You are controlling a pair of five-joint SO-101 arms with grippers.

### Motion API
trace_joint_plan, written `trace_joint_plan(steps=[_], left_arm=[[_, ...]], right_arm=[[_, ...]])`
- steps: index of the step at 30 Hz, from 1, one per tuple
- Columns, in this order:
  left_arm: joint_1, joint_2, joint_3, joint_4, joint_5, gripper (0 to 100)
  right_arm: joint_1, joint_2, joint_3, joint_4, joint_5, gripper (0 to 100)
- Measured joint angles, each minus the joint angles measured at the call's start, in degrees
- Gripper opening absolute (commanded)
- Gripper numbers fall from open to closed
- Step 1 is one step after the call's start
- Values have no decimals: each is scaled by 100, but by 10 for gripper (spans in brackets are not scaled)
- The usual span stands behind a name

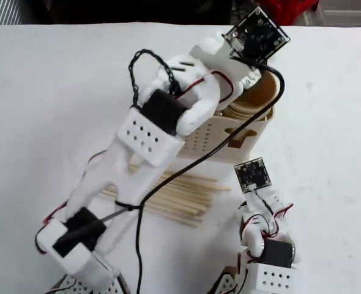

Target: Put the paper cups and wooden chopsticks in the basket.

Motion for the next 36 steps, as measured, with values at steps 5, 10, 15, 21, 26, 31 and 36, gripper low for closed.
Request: trace_joint_plan(steps=[5,10,15,21,26,31,36], left_arm=[[0,413,-79,211,-9,129],[0,879,-79,413,-44,74],[0,1319,-79,413,-35,72],[0,1389,-88,413,-26,70],[0,1407,-105,475,-18,70],[0,1433,-378,695,-35,70],[0,1292,-1495,1503,-35,70]], right_arm=[[0,0,0,0,0,19],[0,0,0,0,0,19],[0,0,0,0,0,19],[-9,0,0,0,0,19],[-9,0,0,0,0,19],[-9,0,0,0,0,19],[-9,0,0,0,0,19]])
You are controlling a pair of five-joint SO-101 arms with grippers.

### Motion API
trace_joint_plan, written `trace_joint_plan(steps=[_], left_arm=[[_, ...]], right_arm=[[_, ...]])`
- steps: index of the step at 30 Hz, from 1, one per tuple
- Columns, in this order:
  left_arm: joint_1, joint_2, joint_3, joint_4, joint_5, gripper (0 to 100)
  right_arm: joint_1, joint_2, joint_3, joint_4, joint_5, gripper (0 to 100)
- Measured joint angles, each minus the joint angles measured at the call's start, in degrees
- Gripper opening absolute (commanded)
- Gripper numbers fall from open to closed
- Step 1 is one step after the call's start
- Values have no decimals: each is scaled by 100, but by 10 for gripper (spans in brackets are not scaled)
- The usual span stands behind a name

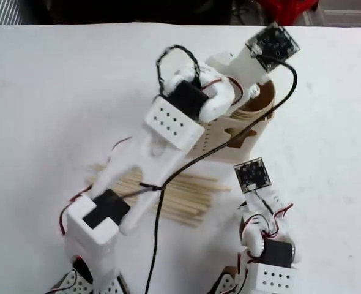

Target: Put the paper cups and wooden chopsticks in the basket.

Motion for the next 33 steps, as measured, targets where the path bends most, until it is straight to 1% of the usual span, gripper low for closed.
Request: trace_joint_plan(steps=[4,7,10,12,13,15,19,21,23,28,33], left_arm=[[-114,-466,-1134,809,0,68],[-510,-791,-1802,1653,0,68],[-1204,-941,-2040,2549,0,68],[-1802,-941,-2057,3191,0,68],[-2110,-941,-2022,3411,0,68],[-2848,-949,-1653,3534,211,71],[-4176,-791,-255,3516,1371,69],[-4563,-624,615,3376,1864,69],[-4730,-510,1547,2971,2075,70],[-4774,-492,3692,1574,2391,72],[-4844,-484,4905,378,2585,69]], right_arm=[[0,0,0,0,0,19],[0,0,0,0,0,19],[0,0,0,0,0,23],[0,0,0,0,0,24],[0,0,0,0,0,24],[0,0,0,0,0,24],[0,0,0,-141,97,22],[0,0,0,-176,484,23],[0,0,0,-185,809,24],[-44,0,-255,-105,967,25],[-826,0,-1055,369,1002,25]])
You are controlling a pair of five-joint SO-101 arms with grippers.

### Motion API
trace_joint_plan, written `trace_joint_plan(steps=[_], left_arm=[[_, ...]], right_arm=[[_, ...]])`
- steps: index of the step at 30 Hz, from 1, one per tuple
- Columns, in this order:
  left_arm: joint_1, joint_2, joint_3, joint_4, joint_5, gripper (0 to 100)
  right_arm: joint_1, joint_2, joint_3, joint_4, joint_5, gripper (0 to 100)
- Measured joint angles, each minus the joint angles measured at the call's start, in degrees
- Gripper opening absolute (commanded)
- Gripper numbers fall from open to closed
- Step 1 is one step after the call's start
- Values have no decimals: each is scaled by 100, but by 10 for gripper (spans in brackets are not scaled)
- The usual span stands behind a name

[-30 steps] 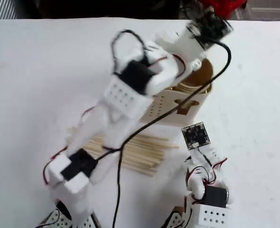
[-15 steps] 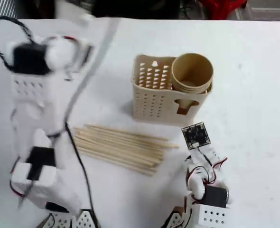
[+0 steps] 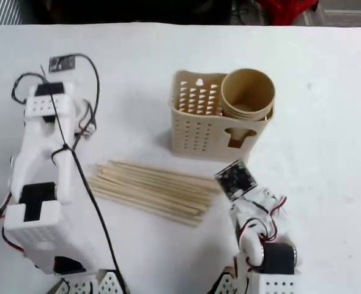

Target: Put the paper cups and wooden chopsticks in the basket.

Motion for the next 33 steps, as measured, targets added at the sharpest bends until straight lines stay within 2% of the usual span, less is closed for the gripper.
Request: trace_joint_plan(steps=[5,14,20,24,28,33], left_arm=[[-158,0,545,-888,18,69],[-211,26,598,-1116,18,69],[-264,26,598,-1213,18,71],[-264,26,598,-1345,18,71],[-264,26,598,-1371,18,71],[-264,26,598,-1371,18,72]], right_arm=[[-888,941,-949,18,0,25],[-2593,5108,-3763,-202,-527,24],[-3499,7305,-4220,-1143,-536,25],[-3701,8369,-4229,-1873,-536,32],[-3692,9081,-4246,-2295,-316,101],[-3692,9442,-4246,-2813,-598,120]])
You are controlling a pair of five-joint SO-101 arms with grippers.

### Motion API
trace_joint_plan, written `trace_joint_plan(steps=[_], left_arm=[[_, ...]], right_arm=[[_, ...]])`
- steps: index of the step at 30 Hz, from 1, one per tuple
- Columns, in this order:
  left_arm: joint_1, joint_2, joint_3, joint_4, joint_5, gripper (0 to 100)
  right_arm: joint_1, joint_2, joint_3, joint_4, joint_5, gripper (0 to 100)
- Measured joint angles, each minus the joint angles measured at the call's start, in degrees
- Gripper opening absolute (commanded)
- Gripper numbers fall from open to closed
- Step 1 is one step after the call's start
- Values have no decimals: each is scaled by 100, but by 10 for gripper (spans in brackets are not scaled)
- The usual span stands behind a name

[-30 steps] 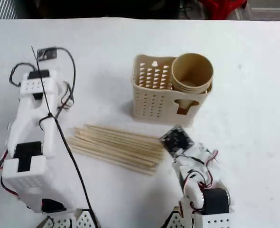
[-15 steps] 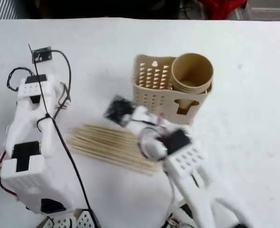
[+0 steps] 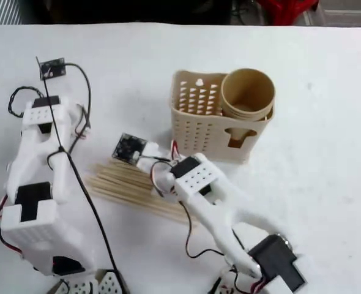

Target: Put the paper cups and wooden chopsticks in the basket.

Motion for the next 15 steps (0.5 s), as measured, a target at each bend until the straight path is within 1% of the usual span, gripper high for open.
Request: trace_joint_plan(steps=[3,7,12,15], left_arm=[[0,0,0,0,0,72],[0,0,0,0,0,72],[0,0,0,0,0,72],[0,0,0,0,0,72]], right_arm=[[0,70,0,-220,-211,120],[-9,202,149,-545,-273,116],[-9,255,193,-633,-281,50],[26,255,193,-642,-281,40]])
